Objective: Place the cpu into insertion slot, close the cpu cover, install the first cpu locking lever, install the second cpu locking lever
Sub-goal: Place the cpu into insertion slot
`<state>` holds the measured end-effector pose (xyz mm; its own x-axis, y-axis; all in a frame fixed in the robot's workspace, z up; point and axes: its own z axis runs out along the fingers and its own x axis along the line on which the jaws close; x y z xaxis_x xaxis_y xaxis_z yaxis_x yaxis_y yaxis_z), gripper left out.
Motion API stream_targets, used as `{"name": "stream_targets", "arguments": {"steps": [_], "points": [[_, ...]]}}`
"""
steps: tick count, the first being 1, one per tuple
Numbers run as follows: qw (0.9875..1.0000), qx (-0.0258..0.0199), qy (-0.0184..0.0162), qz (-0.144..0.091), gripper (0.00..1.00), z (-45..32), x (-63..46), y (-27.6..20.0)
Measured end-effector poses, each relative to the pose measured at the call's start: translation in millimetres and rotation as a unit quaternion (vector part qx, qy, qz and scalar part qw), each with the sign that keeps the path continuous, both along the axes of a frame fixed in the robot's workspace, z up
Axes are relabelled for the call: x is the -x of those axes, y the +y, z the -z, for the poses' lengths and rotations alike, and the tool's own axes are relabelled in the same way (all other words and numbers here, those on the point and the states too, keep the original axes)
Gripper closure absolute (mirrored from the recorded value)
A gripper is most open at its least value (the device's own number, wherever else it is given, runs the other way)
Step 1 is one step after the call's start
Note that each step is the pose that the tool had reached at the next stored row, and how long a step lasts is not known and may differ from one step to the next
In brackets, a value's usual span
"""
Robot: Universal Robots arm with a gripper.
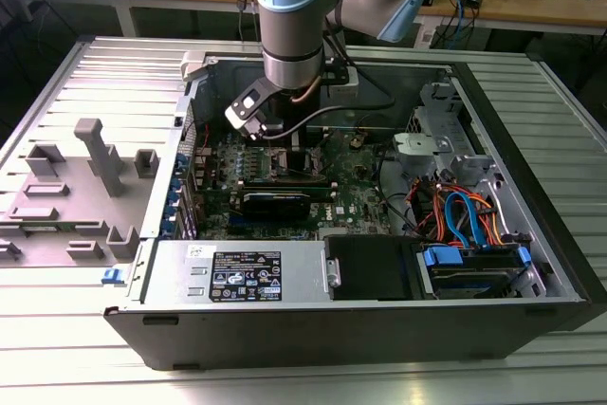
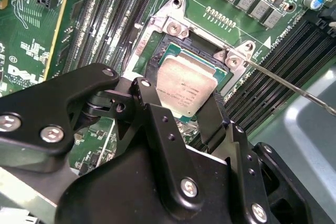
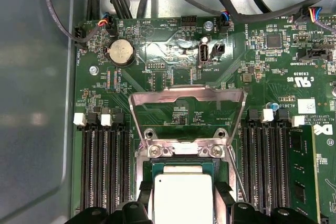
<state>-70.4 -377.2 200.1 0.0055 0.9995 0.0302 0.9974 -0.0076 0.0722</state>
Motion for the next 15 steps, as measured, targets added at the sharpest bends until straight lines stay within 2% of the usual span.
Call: {"name": "stream_targets", "arguments": {"steps": [15], "points": [[1.0000,0.0001,0.0001,0.008,0.46,0.4,0.2,-0.5]]}}
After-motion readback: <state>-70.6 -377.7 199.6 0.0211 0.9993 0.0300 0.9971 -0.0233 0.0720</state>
